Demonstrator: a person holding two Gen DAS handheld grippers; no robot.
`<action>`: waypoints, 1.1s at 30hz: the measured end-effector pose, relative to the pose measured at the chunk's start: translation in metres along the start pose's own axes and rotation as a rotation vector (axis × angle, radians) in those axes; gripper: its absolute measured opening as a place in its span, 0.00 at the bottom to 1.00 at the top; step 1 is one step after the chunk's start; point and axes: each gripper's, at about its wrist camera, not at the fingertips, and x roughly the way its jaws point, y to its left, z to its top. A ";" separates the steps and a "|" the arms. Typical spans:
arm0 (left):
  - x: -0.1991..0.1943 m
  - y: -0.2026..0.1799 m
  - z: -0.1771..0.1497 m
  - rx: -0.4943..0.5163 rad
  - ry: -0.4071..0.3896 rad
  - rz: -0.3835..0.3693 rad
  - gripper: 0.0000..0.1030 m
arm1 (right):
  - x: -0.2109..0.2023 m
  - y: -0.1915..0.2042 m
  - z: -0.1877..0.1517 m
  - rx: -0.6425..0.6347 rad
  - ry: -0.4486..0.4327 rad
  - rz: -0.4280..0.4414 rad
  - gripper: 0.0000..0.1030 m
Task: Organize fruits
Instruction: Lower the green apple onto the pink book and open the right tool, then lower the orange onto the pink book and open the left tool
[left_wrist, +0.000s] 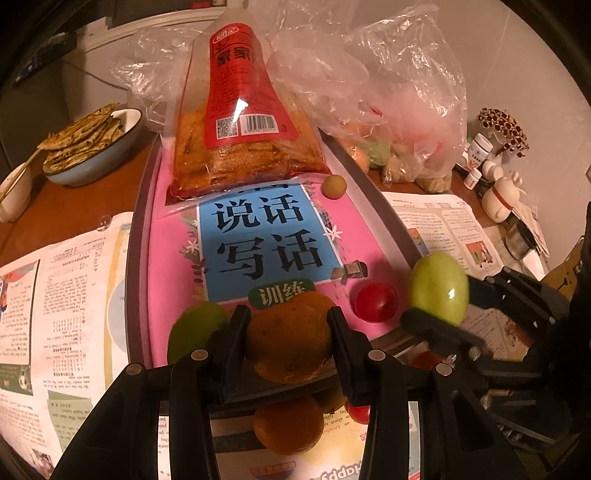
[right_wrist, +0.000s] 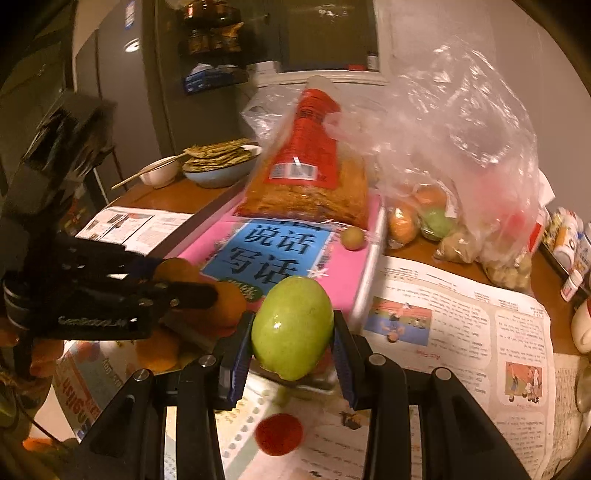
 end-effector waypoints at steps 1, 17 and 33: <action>0.000 0.001 0.000 -0.001 0.000 -0.001 0.43 | 0.001 0.003 0.001 -0.006 0.000 0.004 0.39; 0.006 0.011 0.012 -0.018 0.010 -0.039 0.43 | 0.023 0.033 0.002 -0.079 0.040 0.005 0.39; 0.025 0.018 0.030 -0.066 0.039 -0.068 0.43 | 0.014 0.032 0.000 -0.071 0.024 0.019 0.41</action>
